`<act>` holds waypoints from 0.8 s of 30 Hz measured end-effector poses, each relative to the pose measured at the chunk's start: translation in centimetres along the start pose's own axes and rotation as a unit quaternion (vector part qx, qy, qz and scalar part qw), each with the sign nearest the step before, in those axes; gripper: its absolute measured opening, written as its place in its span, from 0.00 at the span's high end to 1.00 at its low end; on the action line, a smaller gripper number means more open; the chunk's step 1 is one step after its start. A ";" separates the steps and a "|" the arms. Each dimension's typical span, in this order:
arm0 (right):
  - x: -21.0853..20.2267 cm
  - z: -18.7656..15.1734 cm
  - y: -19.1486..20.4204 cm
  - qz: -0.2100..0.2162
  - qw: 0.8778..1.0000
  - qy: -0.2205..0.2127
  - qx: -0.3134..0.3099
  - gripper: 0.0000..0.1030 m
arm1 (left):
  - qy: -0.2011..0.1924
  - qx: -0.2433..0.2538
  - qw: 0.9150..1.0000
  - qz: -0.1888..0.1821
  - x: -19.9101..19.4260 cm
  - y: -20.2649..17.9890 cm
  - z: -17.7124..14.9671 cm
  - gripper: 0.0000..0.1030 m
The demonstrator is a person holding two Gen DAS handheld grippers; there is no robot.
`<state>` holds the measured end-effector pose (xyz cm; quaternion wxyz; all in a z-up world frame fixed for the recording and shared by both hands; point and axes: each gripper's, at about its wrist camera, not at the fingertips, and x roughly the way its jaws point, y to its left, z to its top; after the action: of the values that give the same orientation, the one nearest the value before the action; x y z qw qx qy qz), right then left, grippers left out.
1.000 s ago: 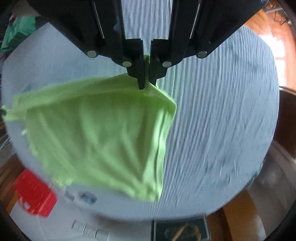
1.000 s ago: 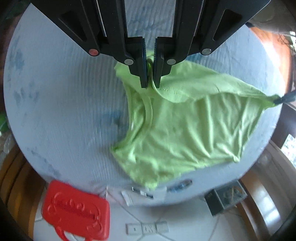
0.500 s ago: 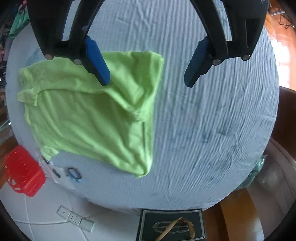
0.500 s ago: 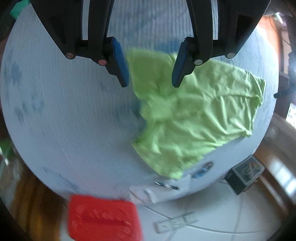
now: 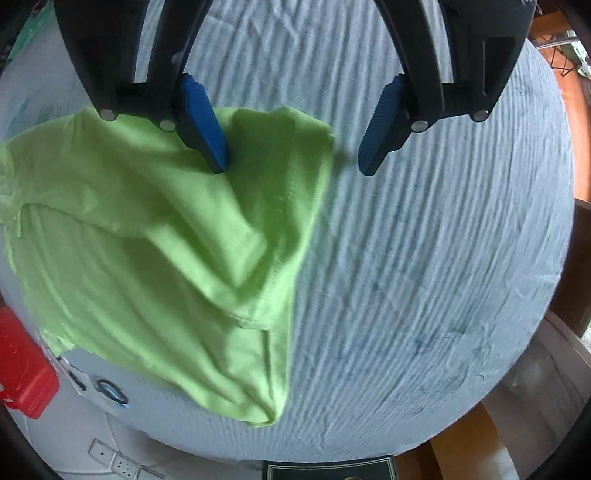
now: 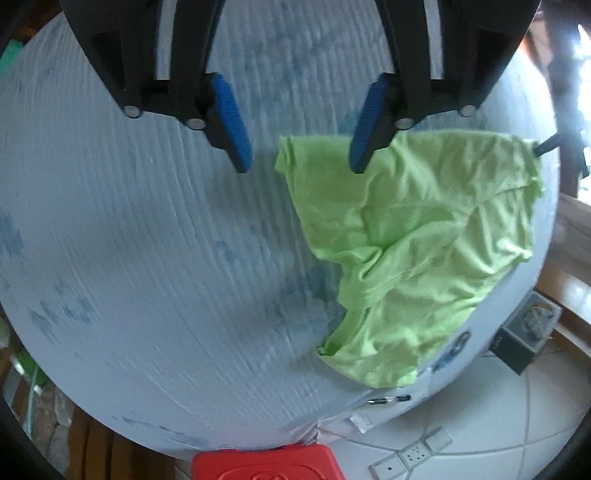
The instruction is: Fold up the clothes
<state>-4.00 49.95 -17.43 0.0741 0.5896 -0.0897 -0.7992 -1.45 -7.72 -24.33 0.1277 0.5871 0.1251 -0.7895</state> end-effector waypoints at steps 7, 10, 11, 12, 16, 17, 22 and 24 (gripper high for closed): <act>0.8 -0.3 3.2 -0.032 0.997 0.021 -0.071 0.94 | -0.013 0.001 1.000 -0.012 -3.4 0.3 -1.3 0.92; -3.2 -1.5 2.0 -0.012 0.998 0.001 -0.064 0.95 | -0.017 -0.010 0.999 -0.033 -5.4 1.3 -2.8 0.92; -3.7 -2.0 1.7 -0.020 0.998 0.005 -0.066 0.96 | -0.011 -0.003 0.999 -0.030 -5.4 1.4 -3.4 0.92; -3.8 -2.6 1.2 -0.037 0.997 0.018 -0.069 0.96 | 0.001 0.008 1.000 -0.026 -5.1 1.4 -4.0 0.92; -2.2 -4.8 -1.8 -0.060 0.995 0.067 -0.045 0.95 | 0.044 0.012 0.999 -0.010 -3.6 1.8 -5.5 0.82; -2.0 -5.1 -2.4 -0.060 0.995 0.071 -0.034 0.95 | 0.051 0.011 0.999 -0.007 -3.4 1.9 -5.7 0.75; -2.6 -3.7 -1.0 -0.025 0.999 0.037 -0.030 0.70 | -0.010 -0.001 1.000 -0.006 -7.4 2.5 -3.5 0.26; -2.7 -2.5 0.5 -0.013 0.999 0.020 -0.040 0.67 | -0.024 -0.004 1.000 -0.010 -7.8 2.2 -2.3 0.25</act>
<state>-0.81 49.92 -15.52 0.0890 0.6028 -0.0489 -0.7914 3.57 -8.59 -17.59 0.1247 0.5661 0.1308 -0.8043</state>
